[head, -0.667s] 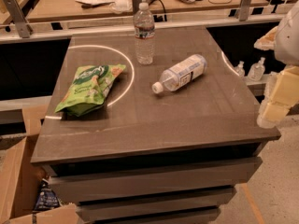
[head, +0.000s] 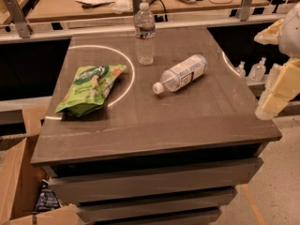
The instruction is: Move water bottle near blue plastic bottle
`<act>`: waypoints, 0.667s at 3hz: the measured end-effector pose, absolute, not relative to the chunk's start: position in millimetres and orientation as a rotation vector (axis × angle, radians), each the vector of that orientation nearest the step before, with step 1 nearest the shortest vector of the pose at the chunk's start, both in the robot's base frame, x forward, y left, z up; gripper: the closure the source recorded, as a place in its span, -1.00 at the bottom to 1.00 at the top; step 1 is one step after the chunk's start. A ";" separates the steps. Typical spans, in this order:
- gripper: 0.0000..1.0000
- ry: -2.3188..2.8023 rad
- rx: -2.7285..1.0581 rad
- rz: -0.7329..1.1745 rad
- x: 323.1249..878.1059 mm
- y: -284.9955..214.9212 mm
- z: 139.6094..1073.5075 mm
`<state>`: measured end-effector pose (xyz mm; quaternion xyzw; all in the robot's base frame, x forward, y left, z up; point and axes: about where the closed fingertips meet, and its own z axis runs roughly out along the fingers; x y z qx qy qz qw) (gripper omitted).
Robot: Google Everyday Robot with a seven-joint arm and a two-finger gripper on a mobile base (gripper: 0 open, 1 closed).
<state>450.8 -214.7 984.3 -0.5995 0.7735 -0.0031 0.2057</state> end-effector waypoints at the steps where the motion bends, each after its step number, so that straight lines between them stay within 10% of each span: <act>1: -1.00 2.047 -1.538 0.162 485.3 -221.6 993.6; 2: -1.00 1.913 -1.401 0.364 522.7 -217.2 1006.6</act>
Offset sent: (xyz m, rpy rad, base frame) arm 0.1121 0.0043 0.0551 0.7835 -0.1147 0.0446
